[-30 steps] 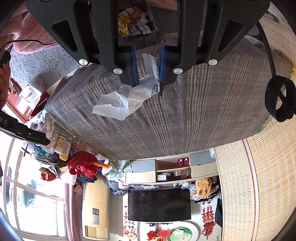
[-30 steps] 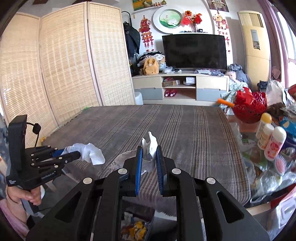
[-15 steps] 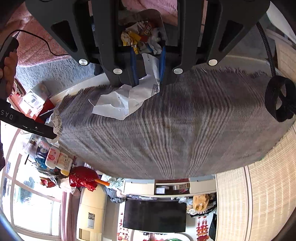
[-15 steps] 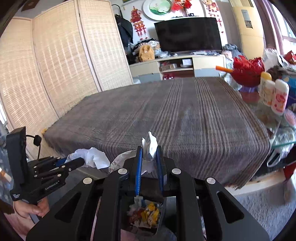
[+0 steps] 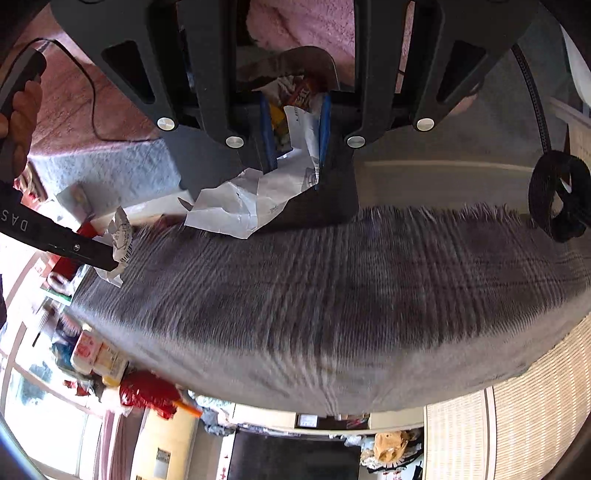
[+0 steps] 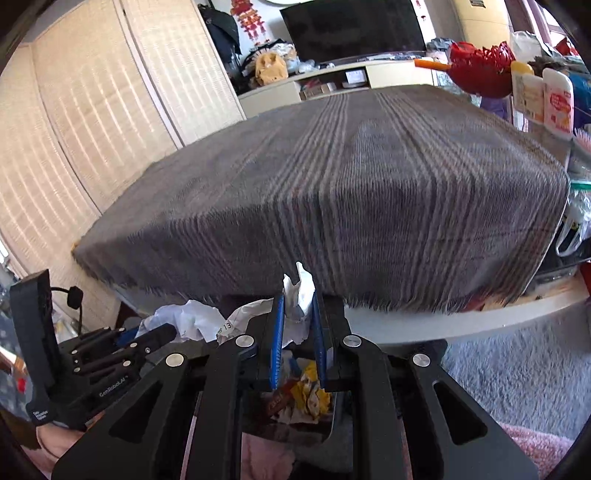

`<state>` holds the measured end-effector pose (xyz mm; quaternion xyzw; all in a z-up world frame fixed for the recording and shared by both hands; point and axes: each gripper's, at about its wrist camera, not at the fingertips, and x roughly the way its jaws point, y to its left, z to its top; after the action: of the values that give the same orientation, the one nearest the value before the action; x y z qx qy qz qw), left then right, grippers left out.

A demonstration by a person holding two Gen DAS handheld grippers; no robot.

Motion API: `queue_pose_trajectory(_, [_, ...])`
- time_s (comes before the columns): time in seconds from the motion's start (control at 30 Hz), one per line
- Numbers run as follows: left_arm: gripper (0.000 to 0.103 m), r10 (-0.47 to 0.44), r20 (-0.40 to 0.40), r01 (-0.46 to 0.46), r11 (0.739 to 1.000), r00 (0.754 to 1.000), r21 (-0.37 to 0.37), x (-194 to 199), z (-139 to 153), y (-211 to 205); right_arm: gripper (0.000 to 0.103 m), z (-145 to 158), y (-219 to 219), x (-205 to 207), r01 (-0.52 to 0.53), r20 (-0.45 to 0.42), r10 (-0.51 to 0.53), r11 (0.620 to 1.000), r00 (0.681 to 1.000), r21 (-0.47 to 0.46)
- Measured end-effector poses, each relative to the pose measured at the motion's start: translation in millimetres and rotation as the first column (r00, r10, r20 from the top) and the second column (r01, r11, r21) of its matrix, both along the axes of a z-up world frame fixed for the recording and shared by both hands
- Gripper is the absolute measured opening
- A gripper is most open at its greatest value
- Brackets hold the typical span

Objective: Collect trash
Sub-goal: 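Carry both white papers over the black bin and open both tools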

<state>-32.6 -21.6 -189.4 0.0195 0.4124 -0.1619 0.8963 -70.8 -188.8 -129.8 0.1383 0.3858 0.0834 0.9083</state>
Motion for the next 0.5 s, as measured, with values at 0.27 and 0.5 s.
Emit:
queue_pose_trajectory(0.27, [0.019, 0.009, -0.114, -0.009, 1.0, 0.993, 0.006, 6.3, -50.6, -3.1, 0.016, -39.5, 12.1, 12.9, -0.011, -0.087, 0.013, 1.0, 0.996, 0.028])
queue_pose_trajectory(0.5, [0.019, 0.008, -0.17, -0.006, 1.0, 0.985, 0.011, 16.9, -78.8, -7.4, 0.016, -78.4, 21.7, 39.6, -0.007, -0.17, 0.02, 0.997, 0.985, 0.076])
